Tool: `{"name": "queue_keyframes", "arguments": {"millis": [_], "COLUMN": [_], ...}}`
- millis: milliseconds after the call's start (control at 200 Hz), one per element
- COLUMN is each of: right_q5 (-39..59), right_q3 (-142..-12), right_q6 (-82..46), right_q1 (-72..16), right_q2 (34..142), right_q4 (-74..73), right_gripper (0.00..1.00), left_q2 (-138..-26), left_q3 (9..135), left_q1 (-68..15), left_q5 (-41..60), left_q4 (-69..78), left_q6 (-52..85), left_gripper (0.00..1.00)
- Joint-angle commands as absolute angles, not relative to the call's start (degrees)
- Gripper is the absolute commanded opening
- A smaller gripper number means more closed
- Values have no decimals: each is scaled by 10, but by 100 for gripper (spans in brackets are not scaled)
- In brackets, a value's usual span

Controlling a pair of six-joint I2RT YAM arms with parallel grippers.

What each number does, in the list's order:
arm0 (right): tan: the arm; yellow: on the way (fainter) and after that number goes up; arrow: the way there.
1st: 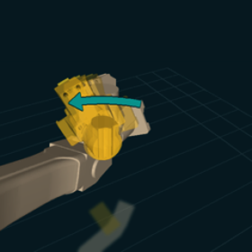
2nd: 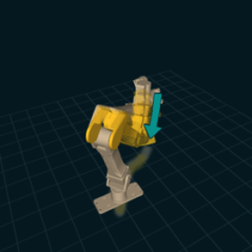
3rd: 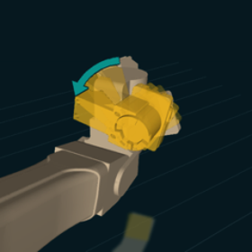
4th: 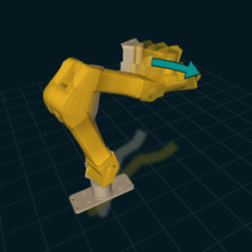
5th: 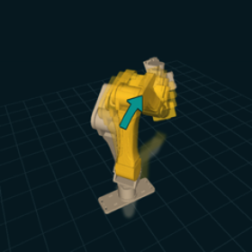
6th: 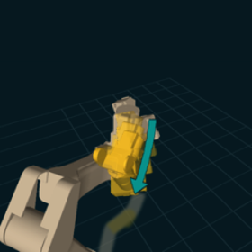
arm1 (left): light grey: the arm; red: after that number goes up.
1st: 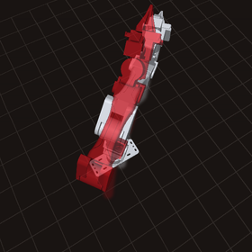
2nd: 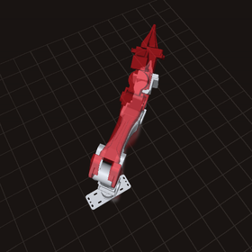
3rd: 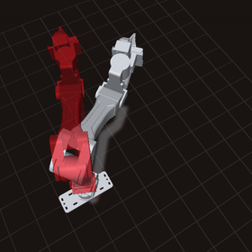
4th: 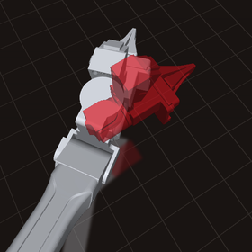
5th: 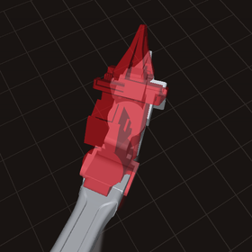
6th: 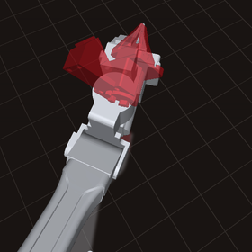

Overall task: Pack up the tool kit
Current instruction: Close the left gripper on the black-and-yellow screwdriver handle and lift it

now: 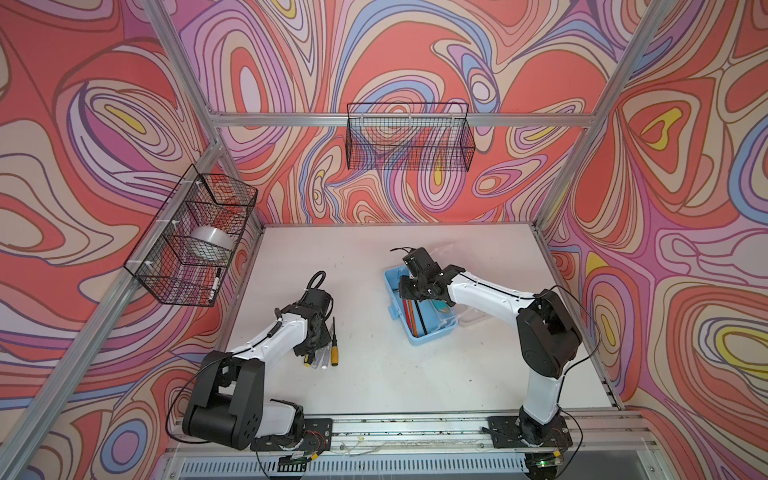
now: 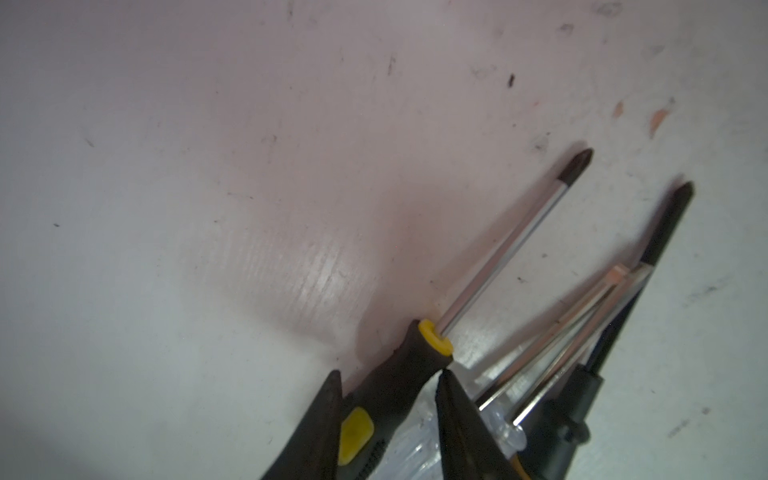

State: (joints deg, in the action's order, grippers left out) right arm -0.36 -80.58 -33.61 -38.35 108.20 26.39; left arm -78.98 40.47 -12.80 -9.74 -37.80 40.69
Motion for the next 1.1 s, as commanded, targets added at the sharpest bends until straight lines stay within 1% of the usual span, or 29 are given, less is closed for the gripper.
{"name": "queue_keyframes", "arguments": {"millis": [0, 330, 466, 606, 826, 996, 1092], "right_q5": [-1, 4, 3, 2, 0, 3, 6], "right_q3": [-796, -787, -785, -786, -784, -785, -786], "right_q6": [-326, -325, -325, -326, -327, -328, -329], "right_q1": [-380, -375, -374, -372, -371, -370, -370], "right_q2": [1070, 1066, 1067, 1068, 1063, 1068, 1069], "right_q4": [252, 244, 243, 243, 237, 233, 231], "right_gripper": [30, 30, 29, 29, 29, 29, 29], "left_q2": [-806, -843, -857, -874, -875, -879, -880], "left_q3": [420, 441, 450, 458, 461, 465, 467], "left_q1": [-132, -136, -137, -140, -143, -142, -142], "left_q5": [-115, -120, -119, -113, -124, -131, -136], "left_q4": [-405, -413, -408, -403, -400, -403, -405], "left_q6": [416, 416, 414, 414, 417, 417, 418], "left_gripper": [37, 34, 32, 27, 26, 17, 14]}}
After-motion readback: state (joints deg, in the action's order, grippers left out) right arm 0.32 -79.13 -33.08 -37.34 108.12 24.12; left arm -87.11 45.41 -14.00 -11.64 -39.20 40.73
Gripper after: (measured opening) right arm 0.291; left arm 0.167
